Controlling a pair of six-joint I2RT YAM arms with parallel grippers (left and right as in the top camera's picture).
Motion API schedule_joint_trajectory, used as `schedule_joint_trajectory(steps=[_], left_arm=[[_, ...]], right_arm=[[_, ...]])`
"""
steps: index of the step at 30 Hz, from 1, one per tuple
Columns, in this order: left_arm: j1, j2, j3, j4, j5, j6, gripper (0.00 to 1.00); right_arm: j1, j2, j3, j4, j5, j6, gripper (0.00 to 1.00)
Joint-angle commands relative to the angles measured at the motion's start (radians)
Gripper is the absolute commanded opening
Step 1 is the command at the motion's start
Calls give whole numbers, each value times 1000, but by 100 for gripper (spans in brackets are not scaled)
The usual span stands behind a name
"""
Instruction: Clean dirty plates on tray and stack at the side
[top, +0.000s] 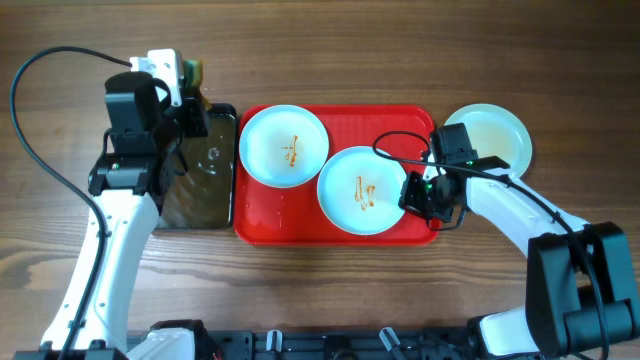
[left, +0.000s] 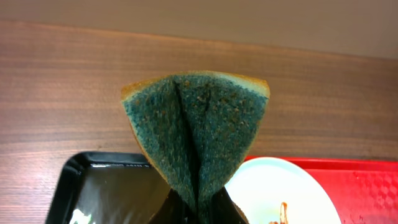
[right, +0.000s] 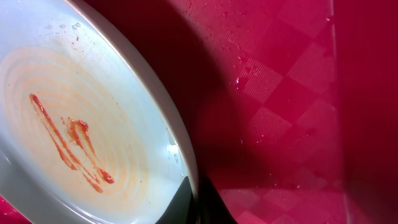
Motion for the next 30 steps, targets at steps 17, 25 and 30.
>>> schedule_joint_trajectory(steps=[17,25,30], left_arm=[[-4,33,0,-146,-25,0,4],[-4,290,0,-424,-24,-64,4],[-4,284,4,-425,40,-63,4]], right_arm=[[6,4,-14,-3,-14,-21,4],[6,4,-14,-3,-14,-24,4],[6,4,-14,-4,-12,-28,4]])
